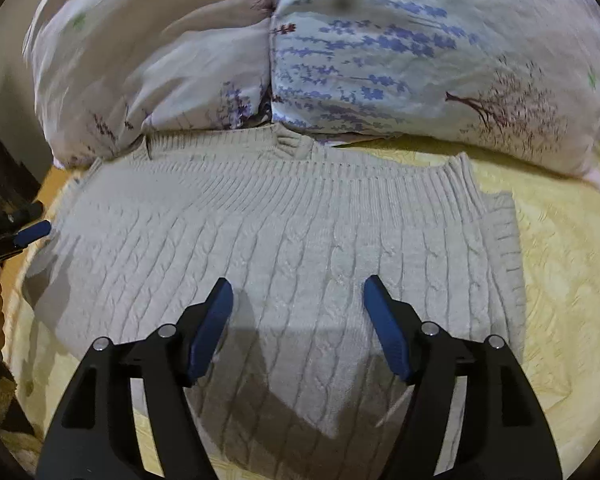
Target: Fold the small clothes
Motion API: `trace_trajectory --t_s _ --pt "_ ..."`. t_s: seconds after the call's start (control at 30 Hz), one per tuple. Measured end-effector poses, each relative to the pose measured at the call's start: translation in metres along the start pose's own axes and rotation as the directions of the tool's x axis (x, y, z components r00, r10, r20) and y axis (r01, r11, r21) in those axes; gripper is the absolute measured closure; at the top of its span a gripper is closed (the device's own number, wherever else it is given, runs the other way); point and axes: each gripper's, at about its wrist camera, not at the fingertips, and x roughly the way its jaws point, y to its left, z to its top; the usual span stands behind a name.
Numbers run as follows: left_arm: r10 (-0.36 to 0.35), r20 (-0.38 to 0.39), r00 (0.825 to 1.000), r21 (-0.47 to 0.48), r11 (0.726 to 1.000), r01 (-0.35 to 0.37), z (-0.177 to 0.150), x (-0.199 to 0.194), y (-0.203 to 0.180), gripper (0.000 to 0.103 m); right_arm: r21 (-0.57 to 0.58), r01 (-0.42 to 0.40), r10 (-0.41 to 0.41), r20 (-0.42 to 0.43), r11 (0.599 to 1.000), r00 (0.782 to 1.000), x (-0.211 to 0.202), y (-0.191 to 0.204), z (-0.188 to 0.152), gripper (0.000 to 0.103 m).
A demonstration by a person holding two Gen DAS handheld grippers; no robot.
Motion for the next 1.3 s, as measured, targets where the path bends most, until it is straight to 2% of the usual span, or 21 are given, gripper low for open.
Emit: trace_trajectory --t_s 0.1,0.23,0.4,0.5,0.67,0.73,0.83,0.87,0.9,1.0,1.13,1.3 --pt "-0.007 -0.026 1.0 -0.107 0.994 0.004 0.014 0.001 0.034 0.023 -0.024 0.007 -0.007 -0.003 1.0 1.0 0.002 0.005 0.0 0.029" --pt "-0.058 -0.064 0.996 -0.238 0.97 0.041 0.024 0.01 0.072 0.025 -0.029 0.001 -0.001 -0.006 1.0 1.0 0.005 0.007 0.0 0.027" --pt "-0.099 -0.08 0.992 -0.263 0.962 0.075 0.026 0.018 0.086 0.025 -0.03 -0.002 0.002 -0.011 1.0 1.0 0.005 0.007 0.001 0.027" --pt "-0.149 -0.093 0.985 -0.265 0.957 0.119 0.025 0.025 0.082 0.029 -0.033 0.001 -0.001 -0.012 0.999 1.0 0.005 0.008 0.001 0.027" --pt "-0.182 -0.115 0.977 -0.24 0.959 0.151 0.018 0.037 0.064 0.035 -0.031 0.001 -0.002 -0.017 1.0 1.0 0.005 0.009 0.001 0.026" --pt "-0.167 -0.12 0.979 -0.222 0.965 0.138 0.014 0.038 0.057 0.039 -0.031 0.001 -0.002 -0.017 1.0 1.0 0.005 0.009 0.002 0.026" --pt "-0.109 -0.136 0.985 -0.198 0.977 0.081 0.012 0.039 0.05 0.055 -0.033 -0.002 0.001 -0.017 0.999 1.0 0.005 0.009 0.002 0.025" --pt "-0.087 -0.143 0.986 -0.193 0.98 0.058 0.011 0.04 0.049 0.067 -0.032 -0.003 0.002 -0.017 0.999 1.0 0.005 0.009 0.002 0.025" --pt "-0.066 -0.152 0.986 -0.187 0.982 0.037 0.011 0.042 0.047 0.071 -0.032 -0.005 0.004 -0.018 0.999 1.0 0.005 0.009 0.003 0.025" --pt "-0.037 -0.154 0.987 -0.162 0.987 0.012 0.012 0.039 0.038 0.077 -0.022 -0.015 0.015 -0.018 1.0 1.0 0.004 0.007 0.004 0.025" --pt "-0.082 -0.139 0.987 -0.151 0.987 0.061 0.021 0.032 0.016 0.078 0.024 -0.047 0.047 -0.006 0.999 0.999 -0.001 0.001 0.008 0.025" --pt "-0.208 -0.112 0.972 -0.137 0.972 0.192 0.036 0.025 -0.028 0.079 0.077 -0.08 0.077 0.047 0.994 0.996 -0.016 -0.009 0.015 0.025"
